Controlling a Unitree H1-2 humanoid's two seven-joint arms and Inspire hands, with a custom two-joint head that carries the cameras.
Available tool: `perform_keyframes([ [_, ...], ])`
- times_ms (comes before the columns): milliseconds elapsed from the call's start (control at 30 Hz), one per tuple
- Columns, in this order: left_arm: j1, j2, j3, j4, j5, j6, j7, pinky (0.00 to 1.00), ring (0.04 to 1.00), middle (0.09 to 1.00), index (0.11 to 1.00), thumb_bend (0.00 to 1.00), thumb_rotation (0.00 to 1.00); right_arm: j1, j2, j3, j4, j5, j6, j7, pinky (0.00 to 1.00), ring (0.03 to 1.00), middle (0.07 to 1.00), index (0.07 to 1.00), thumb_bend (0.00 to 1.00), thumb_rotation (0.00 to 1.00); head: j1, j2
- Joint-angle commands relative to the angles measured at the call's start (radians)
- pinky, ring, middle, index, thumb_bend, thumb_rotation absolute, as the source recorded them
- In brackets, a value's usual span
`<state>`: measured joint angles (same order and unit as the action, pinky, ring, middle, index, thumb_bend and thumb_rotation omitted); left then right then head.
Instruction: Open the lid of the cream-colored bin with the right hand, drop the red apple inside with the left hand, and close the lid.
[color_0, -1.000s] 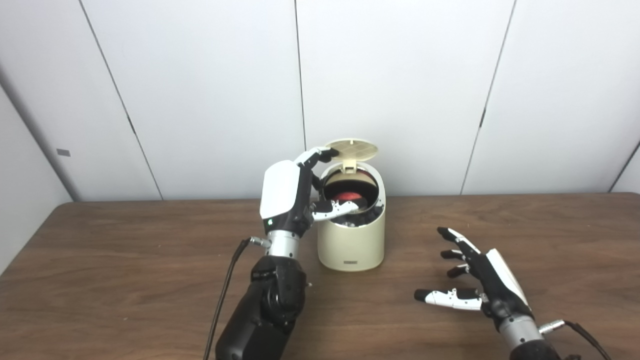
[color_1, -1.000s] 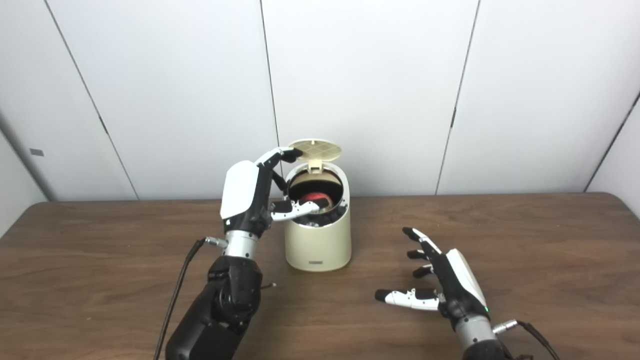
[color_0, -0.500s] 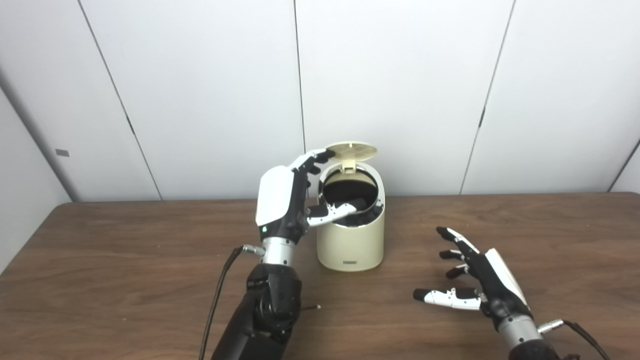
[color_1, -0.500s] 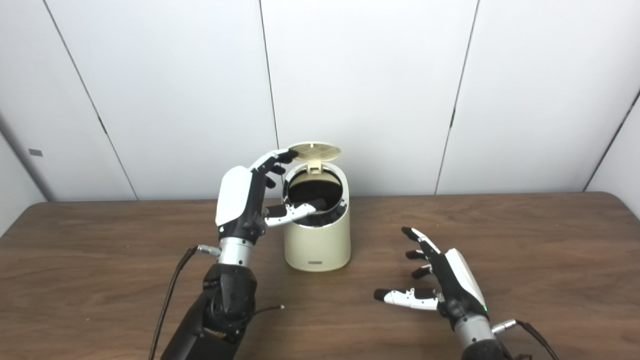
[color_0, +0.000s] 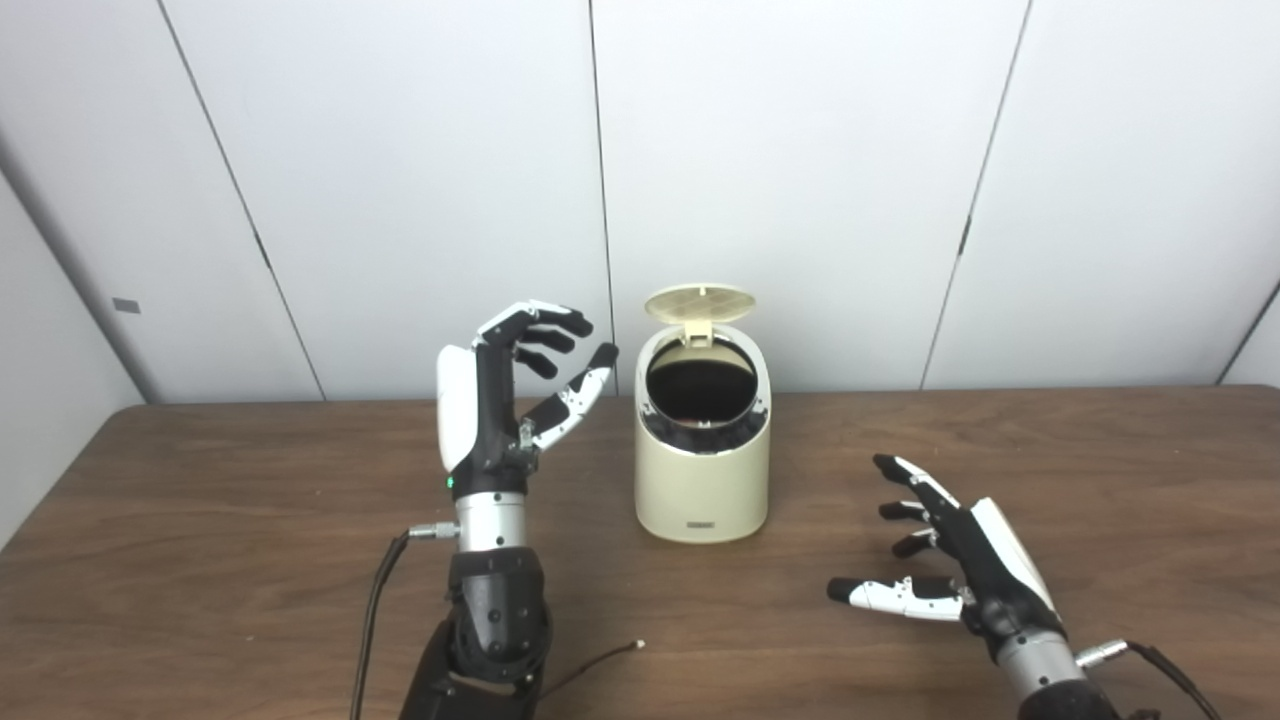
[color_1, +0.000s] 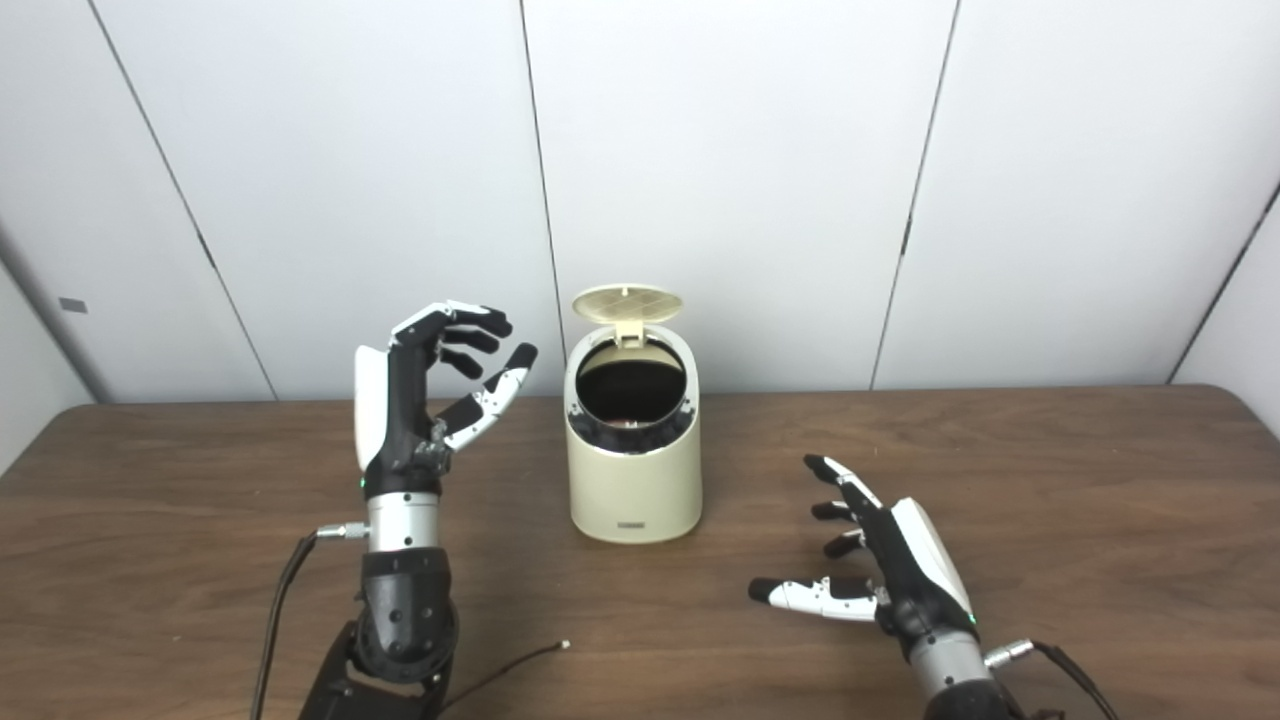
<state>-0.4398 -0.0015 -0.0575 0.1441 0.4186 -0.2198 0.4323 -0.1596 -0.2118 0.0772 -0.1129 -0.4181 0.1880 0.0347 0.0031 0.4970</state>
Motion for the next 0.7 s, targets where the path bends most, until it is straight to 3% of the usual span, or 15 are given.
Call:
perform_keyframes([
  [0,-0.01,0.015,0.014,-0.045,-0.035,-0.043,-0.021,0.45,0.585,0.646,0.497,0.5,0.07,-0.022,-0.005,-0.01,-0.008,0.007,-0.027,-0.016,0.6,0.787,0.902,0.881,0.84,0.27,0.001,0.001],
  [300,0.093,0.052,0.058,-0.074,-0.218,-0.012,-0.169,0.54,0.638,0.692,0.498,0.5,0.07,-0.068,-0.011,-0.028,-0.011,0.057,-0.1,-0.023,0.62,0.799,0.903,0.883,0.78,0.23,0.004,-0.003],
  [333,0.106,0.059,0.055,-0.069,-0.243,-0.02,-0.196,0.58,0.657,0.711,0.641,0.59,0.07,-0.079,-0.013,-0.029,-0.009,0.059,-0.108,-0.024,0.64,0.794,0.896,0.878,0.78,0.22,0.002,-0.005],
  [433,0.146,0.08,0.044,-0.045,-0.297,-0.051,-0.267,0.61,0.682,0.739,0.764,0.68,0.03,-0.115,-0.016,-0.028,-0.011,0.058,-0.106,-0.019,0.68,0.791,0.887,0.869,0.79,0.23,0.0,-0.007],
  [667,0.208,0.093,0.057,0.007,-0.421,-0.059,-0.384,0.62,0.707,0.764,0.815,0.67,0.0,-0.177,-0.029,-0.011,-0.027,0.028,-0.09,-0.002,0.59,0.767,0.864,0.854,0.79,0.25,0.006,-0.01],
])
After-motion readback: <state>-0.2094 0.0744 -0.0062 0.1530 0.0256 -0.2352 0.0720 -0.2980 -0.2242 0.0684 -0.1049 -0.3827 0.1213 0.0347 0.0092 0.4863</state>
